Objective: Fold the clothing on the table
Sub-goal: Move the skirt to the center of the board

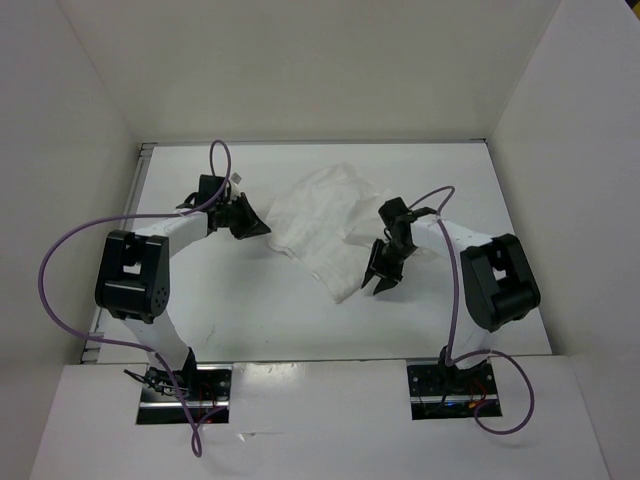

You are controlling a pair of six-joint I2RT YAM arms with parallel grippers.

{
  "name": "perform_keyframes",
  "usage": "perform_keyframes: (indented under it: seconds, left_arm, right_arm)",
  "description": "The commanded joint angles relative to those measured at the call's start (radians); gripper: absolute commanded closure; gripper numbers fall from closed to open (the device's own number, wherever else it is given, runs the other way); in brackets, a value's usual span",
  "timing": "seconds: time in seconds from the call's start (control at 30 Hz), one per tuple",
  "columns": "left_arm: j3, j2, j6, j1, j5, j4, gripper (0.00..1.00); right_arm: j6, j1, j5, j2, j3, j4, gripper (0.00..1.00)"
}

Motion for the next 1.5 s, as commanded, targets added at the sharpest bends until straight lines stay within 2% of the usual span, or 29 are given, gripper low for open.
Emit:
perform_keyframes:
  seconds: [0.0, 0.37, 0.73, 0.87, 0.9, 0.97, 1.0, 1.17, 1.2, 1.23, 1.37, 1.47]
  left_arm:
    - [0.004, 0.011, 0.023, 0.000, 0.010, 0.000, 1.00]
    - [0.004, 0.011, 0.041, 0.000, -0.019, -0.028, 1.00]
    - [0.004, 0.011, 0.050, 0.000, -0.020, -0.037, 1.00]
    - [0.004, 0.011, 0.050, 0.000, -0.020, -0.037, 1.00]
    - [0.004, 0.011, 0.050, 0.000, -0.029, -0.037, 1.00]
    - [0.004, 0.011, 0.059, 0.009, -0.029, -0.046, 1.00]
    - [0.004, 0.011, 0.060, 0.009, -0.029, -0.046, 1.00]
    - [-0.005, -0.020, 0.070, 0.009, -0.039, -0.068, 1.00]
    - [-0.005, -0.029, 0.070, 0.009, -0.040, -0.086, 1.00]
    - [-0.014, -0.040, 0.070, 0.009, -0.049, -0.112, 1.00]
    - [-0.074, -0.079, 0.070, 0.009, -0.049, -0.154, 1.00]
    - [-0.131, -0.093, 0.060, -0.043, -0.024, -0.180, 1.00]
  right_arm:
    - [0.013, 0.028, -0.049, 0.044, 0.056, 0.056, 0.56]
    - [0.070, 0.158, -0.090, 0.194, 0.105, 0.159, 0.56]
    - [0.121, 0.200, 0.065, 0.276, 0.134, 0.203, 0.56]
    - [0.121, 0.235, 0.106, 0.334, 0.176, 0.215, 0.63]
    - [0.121, 0.247, 0.120, 0.343, 0.176, 0.215, 0.80]
    - [0.121, 0.258, 0.167, 0.343, 0.185, 0.202, 0.96]
    - [0.121, 0.258, 0.230, 0.343, 0.185, 0.176, 1.00]
    - [0.112, 0.215, 0.577, 0.274, 0.249, -0.037, 1.00]
    - [0.101, 0.200, 0.577, 0.274, 0.260, -0.074, 1.00]
    - [0.101, 0.165, 0.664, 0.256, 0.269, -0.144, 1.00]
    - [0.064, 0.089, 0.796, 0.238, 0.295, -0.231, 1.00]
    - [0.076, 0.071, 0.882, 0.248, 0.295, -0.277, 1.00]
